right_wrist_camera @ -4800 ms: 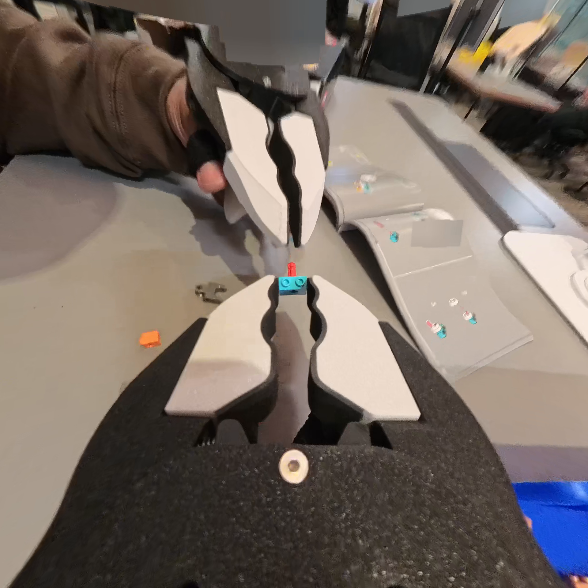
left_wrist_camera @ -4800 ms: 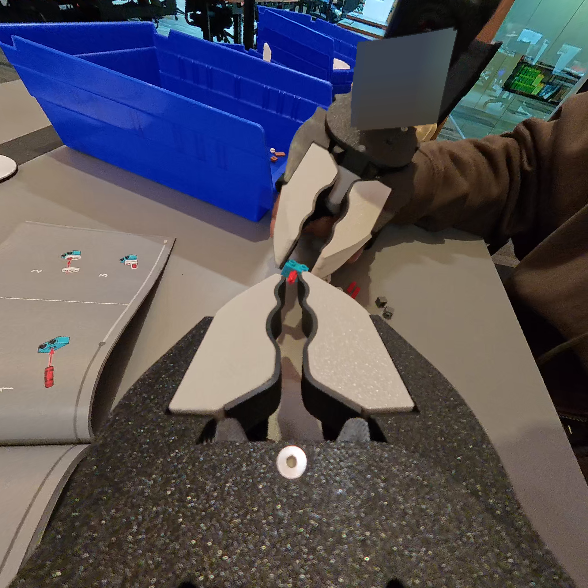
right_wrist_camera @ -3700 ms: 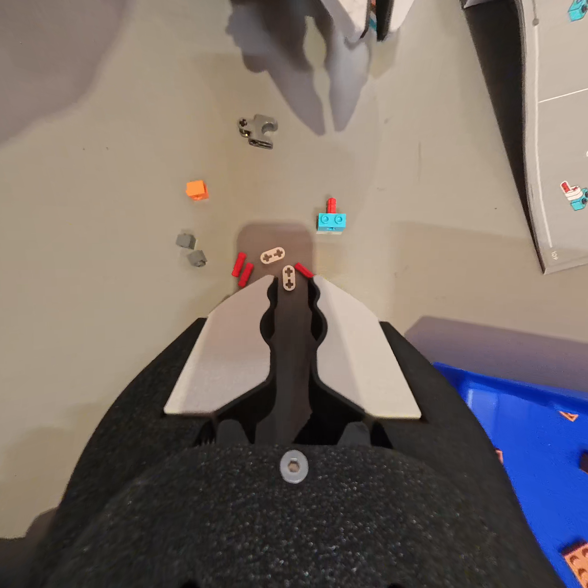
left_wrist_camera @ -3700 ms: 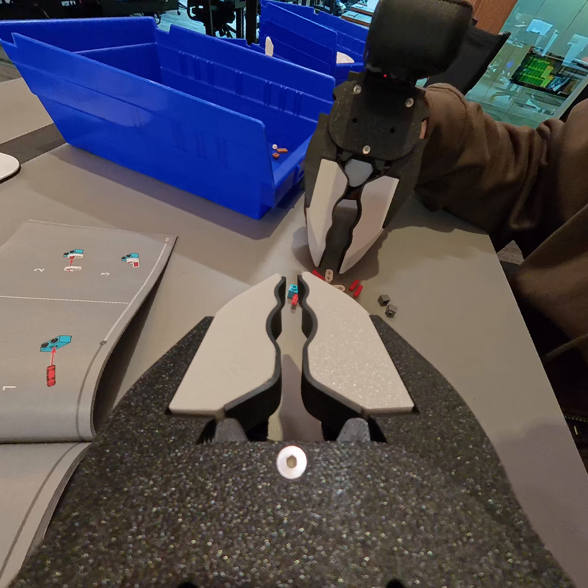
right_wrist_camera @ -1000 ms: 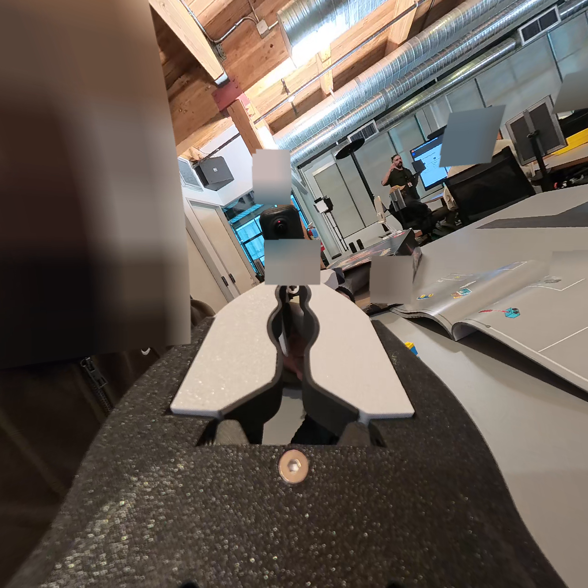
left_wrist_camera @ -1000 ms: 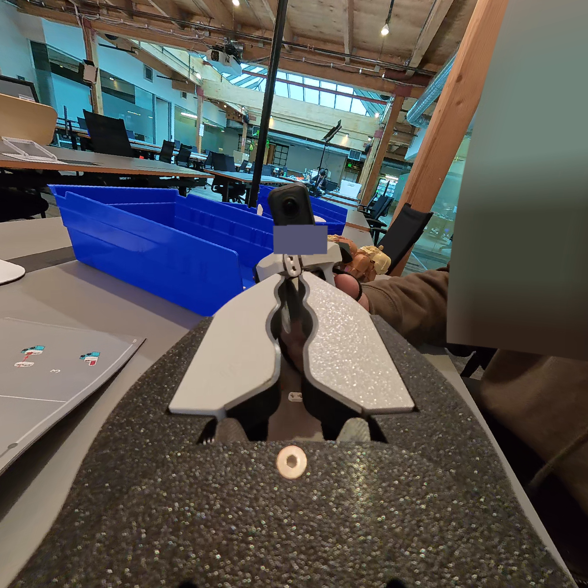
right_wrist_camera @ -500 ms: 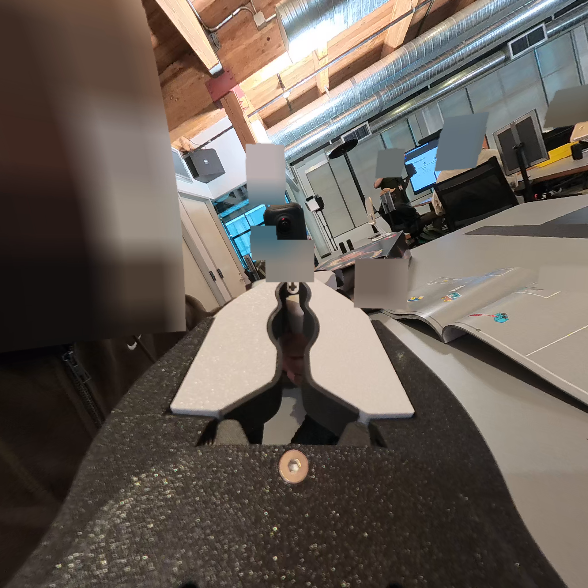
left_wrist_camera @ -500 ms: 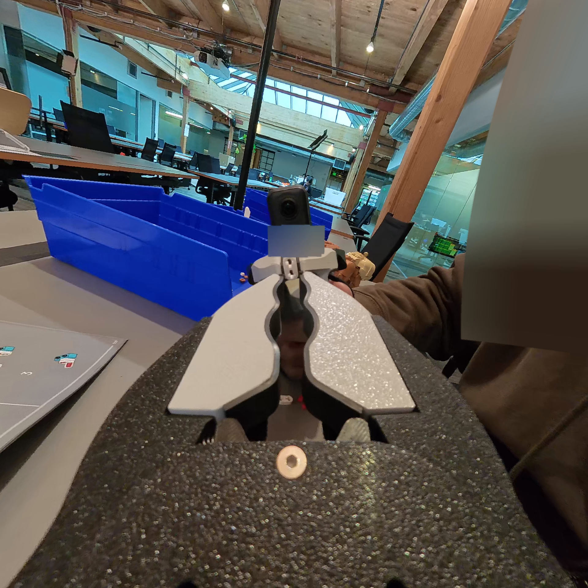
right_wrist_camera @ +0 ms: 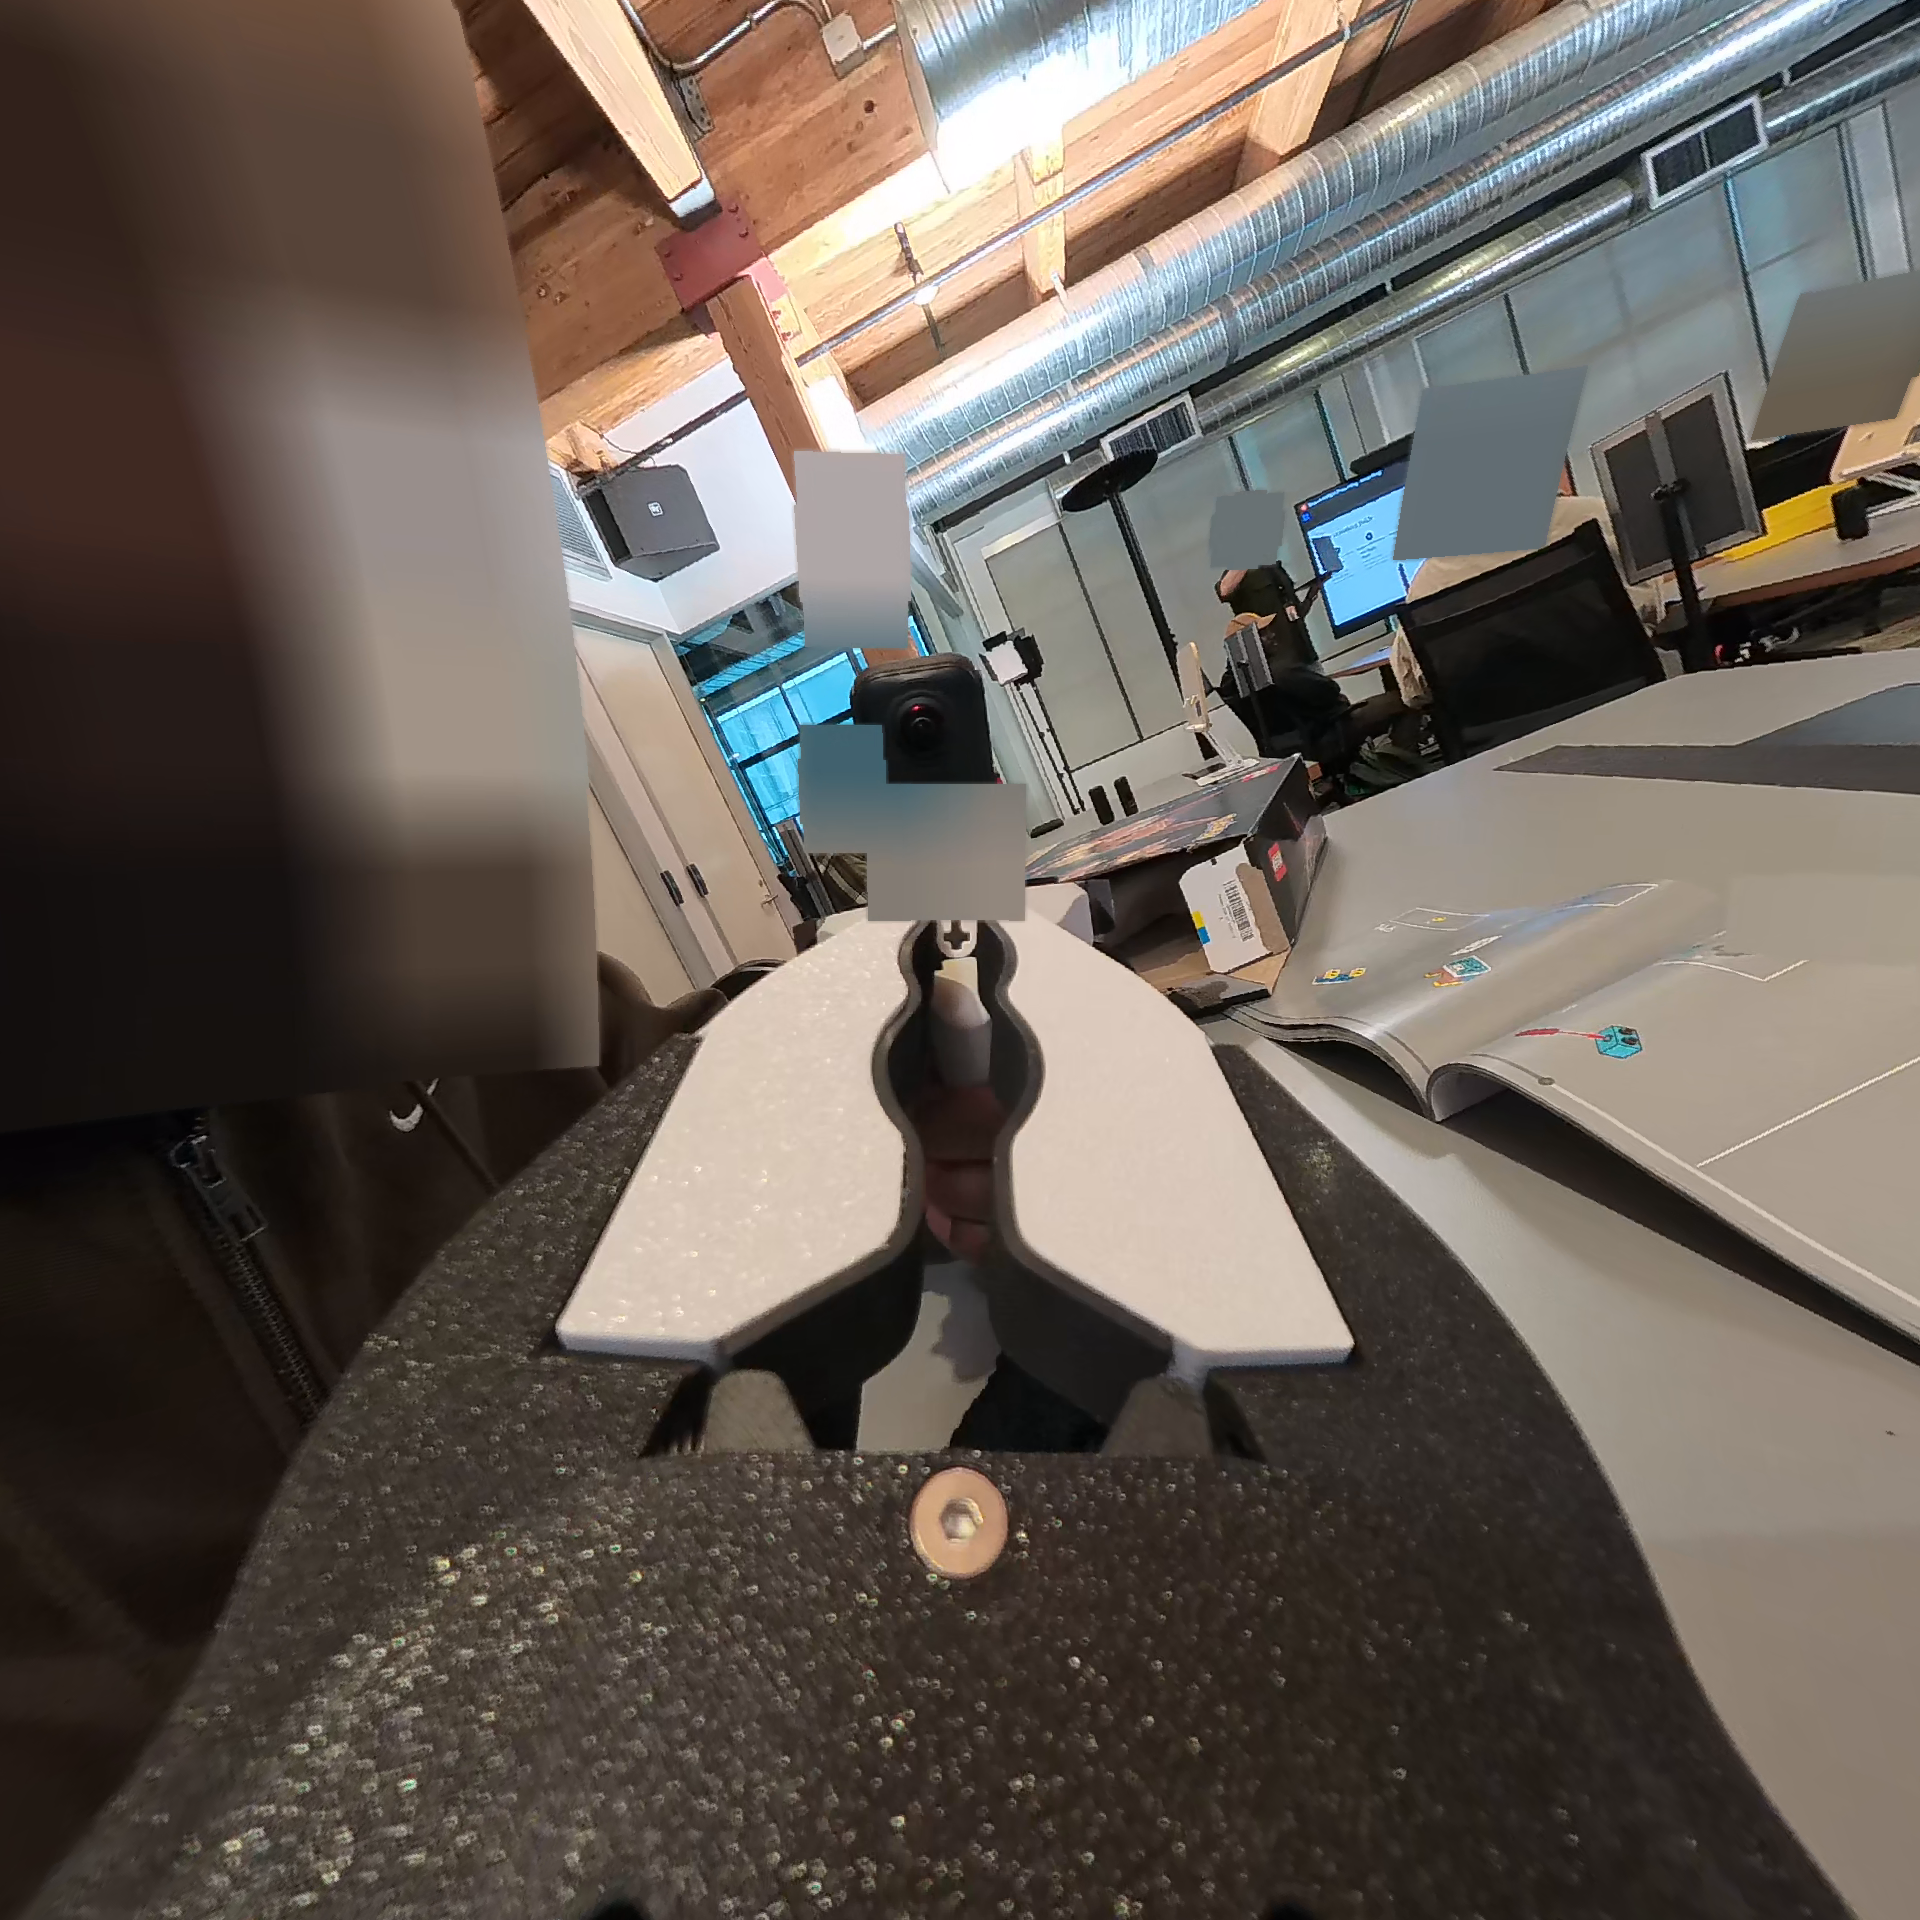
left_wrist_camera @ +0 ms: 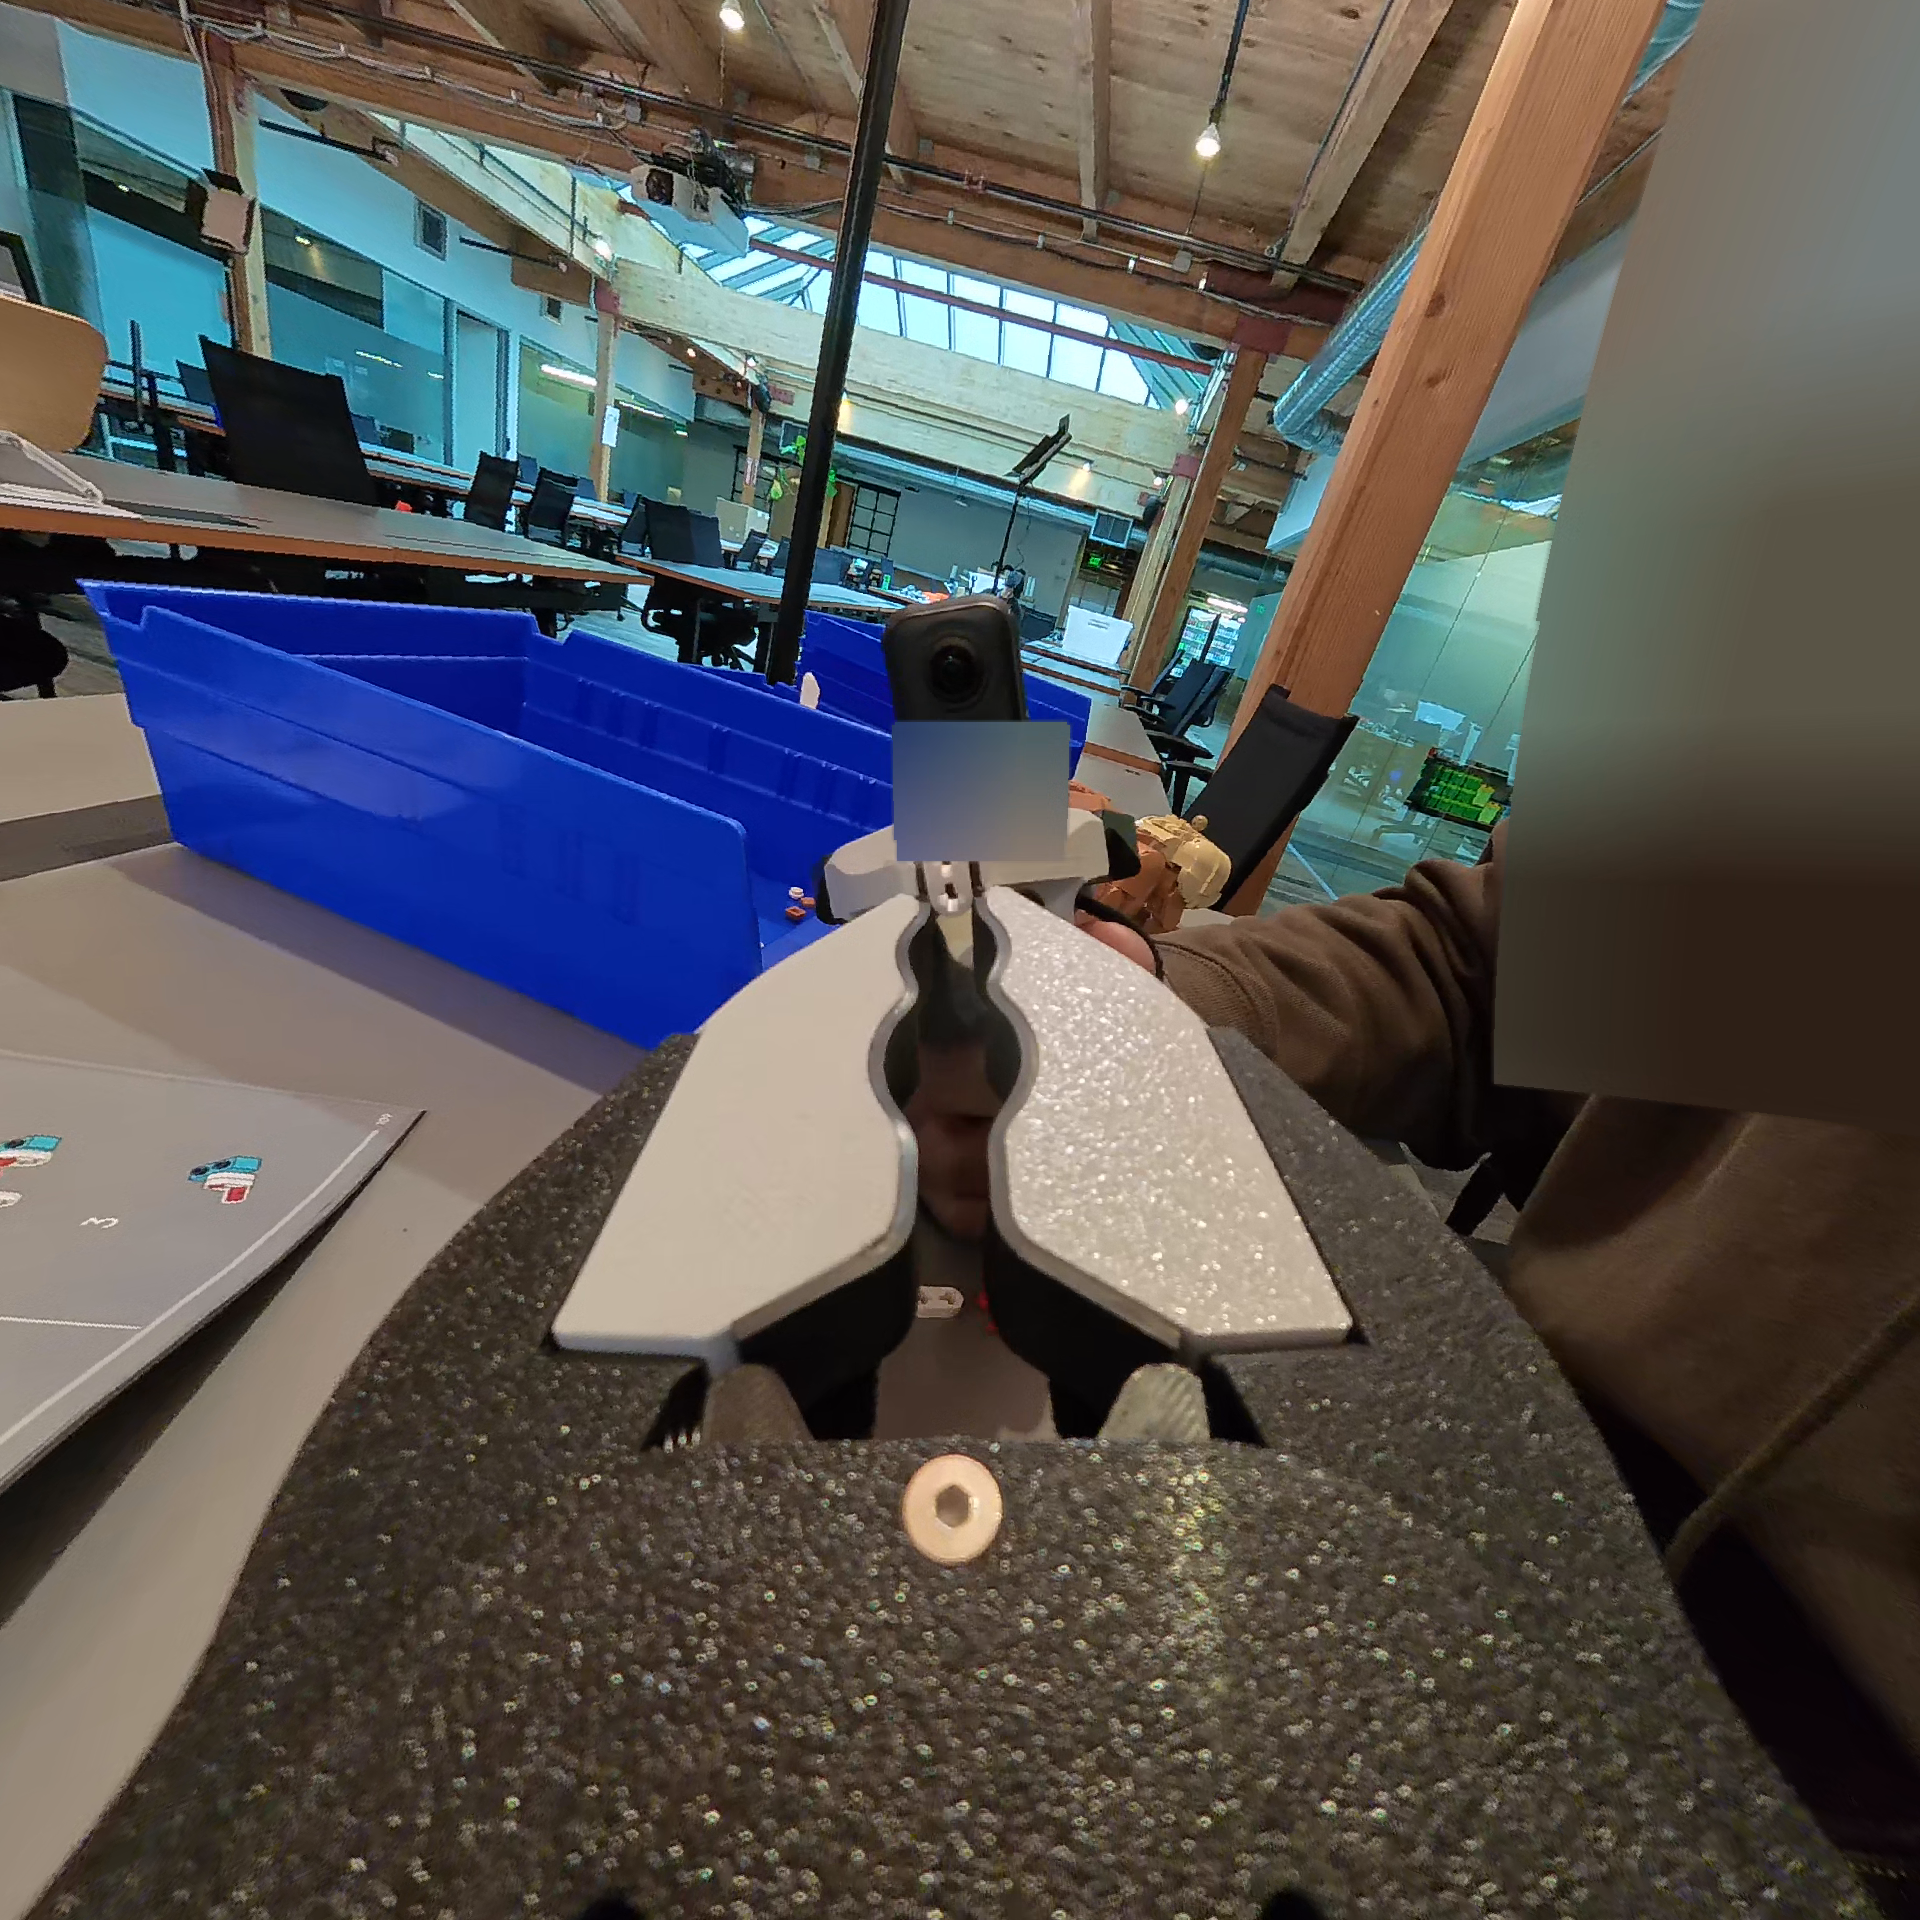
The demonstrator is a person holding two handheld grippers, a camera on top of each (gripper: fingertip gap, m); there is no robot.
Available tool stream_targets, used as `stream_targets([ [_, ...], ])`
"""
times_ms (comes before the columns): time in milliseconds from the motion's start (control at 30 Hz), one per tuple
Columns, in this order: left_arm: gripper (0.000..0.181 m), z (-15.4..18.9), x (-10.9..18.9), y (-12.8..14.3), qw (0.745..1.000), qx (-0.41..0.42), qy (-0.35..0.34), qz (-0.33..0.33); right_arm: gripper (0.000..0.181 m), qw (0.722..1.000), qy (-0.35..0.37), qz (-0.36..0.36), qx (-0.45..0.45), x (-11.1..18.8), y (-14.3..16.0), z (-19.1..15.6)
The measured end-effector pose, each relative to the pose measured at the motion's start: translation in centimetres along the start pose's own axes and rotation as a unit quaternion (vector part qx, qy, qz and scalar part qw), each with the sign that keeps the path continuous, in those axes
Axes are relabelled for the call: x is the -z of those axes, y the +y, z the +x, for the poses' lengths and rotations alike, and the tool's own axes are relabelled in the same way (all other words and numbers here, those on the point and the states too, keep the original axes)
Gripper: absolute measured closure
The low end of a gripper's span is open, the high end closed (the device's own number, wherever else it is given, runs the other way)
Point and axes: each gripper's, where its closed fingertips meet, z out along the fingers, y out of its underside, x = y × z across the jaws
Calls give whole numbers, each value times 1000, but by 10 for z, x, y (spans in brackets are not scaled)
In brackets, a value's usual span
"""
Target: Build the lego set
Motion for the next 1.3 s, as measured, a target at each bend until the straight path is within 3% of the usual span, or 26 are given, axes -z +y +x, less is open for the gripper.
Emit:
stream_targets([
  [500,176,2,3,-2,1000,10,20,7,171,1000,1,-2,8,0,0,-1],
  [967,181,14,13,-16,991,56,107,56,169,1000,3,-8,16,3,-1,-3],
  [1167,181,6,13,-13,993,61,87,44,169,999,32,-30,32,7,-2,4],
  [1300,181,-13,13,0,999,46,25,2,171,992,109,-46,35,16,-1,27],
])
